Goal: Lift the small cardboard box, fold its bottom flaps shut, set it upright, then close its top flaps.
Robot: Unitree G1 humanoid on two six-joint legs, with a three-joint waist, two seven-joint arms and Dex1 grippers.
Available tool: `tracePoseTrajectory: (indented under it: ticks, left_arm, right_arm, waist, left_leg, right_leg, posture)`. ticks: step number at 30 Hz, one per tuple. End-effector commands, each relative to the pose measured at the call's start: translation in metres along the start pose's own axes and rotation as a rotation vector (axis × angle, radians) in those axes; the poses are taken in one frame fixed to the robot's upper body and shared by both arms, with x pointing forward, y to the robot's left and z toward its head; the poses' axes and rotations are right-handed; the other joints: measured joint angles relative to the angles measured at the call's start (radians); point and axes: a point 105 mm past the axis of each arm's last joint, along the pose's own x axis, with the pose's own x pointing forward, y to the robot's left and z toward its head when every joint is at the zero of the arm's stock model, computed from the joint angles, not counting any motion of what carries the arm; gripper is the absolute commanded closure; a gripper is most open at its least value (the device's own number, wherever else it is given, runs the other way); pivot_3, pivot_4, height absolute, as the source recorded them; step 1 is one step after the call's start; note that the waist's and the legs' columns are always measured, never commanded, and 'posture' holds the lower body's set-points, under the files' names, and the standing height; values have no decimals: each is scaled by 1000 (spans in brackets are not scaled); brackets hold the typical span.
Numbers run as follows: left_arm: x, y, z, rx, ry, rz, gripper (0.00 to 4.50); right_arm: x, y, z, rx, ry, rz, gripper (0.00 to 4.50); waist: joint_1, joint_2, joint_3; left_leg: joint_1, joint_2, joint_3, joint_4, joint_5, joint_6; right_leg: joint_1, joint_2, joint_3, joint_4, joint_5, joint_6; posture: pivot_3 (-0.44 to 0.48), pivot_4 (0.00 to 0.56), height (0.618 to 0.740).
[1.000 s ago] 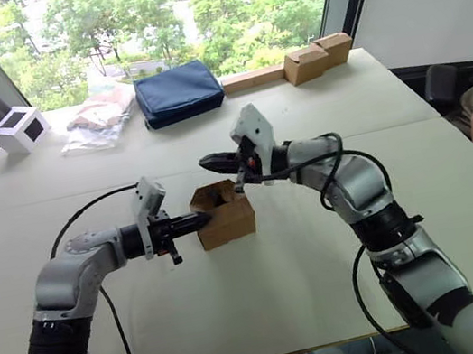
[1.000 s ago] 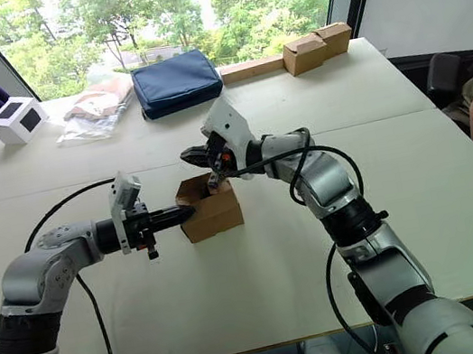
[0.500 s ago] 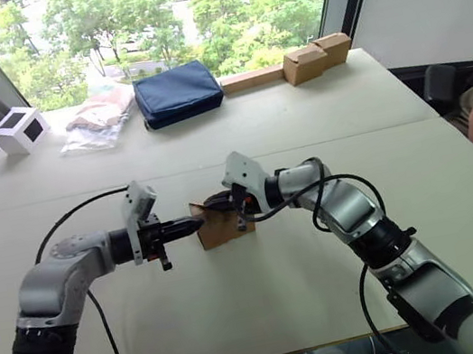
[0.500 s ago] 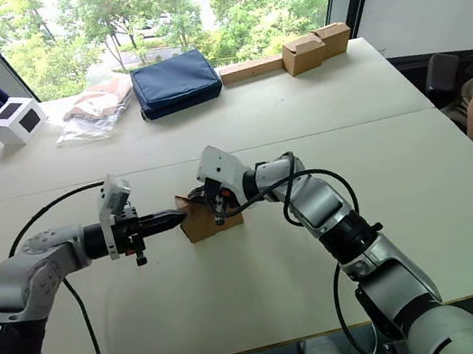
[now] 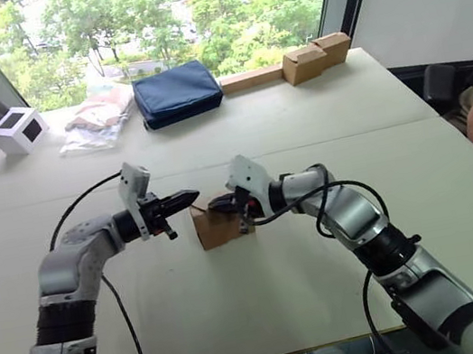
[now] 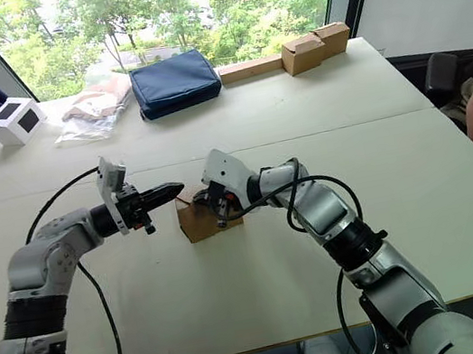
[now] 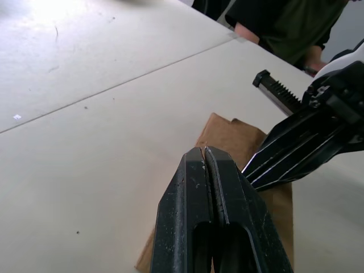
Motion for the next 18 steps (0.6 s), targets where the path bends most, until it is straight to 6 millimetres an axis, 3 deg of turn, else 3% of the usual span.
tracePoseTrajectory:
  ticks: [1, 5, 9, 18]
  left_arm:
    - [3, 7, -2, 71, 15, 37, 4465]
    - [6, 4, -6, 51, 1, 11, 4465]
    - [6, 2, -8, 42, -5, 6, 4465]
    - [4, 3, -7, 6, -23, 8, 4465]
  right_arm:
    - [-9, 1, 26, -24, -112, -10, 4500]
    - [-22, 11, 32, -48, -151, 24, 4500]
    - [-27, 18, 18, -75, -91, 42, 4500]
    - [-20, 8, -1, -148, -1, -6, 4500]
  waist:
    - [0, 0, 0]
    - [5, 0, 0]
    - [4, 0, 0]
    - [4, 0, 0]
  left_leg:
    - [0, 0, 0, 0, 0, 0]
    - [0, 0, 0, 0, 0, 0]
    - [1, 0, 0, 0, 0, 1]
    - [1, 0, 0, 0, 0, 1]
  right_leg:
    - [0, 0, 0, 0, 0, 0]
    - [0, 0, 0, 0, 0, 0]
    - [2, 0, 0, 0, 0, 0]
    - [2, 0, 0, 0, 0, 0]
  posture:
    - [0, 150, 740]
    - [0, 150, 740]
    - [0, 150, 740]
    - [0, 150, 740]
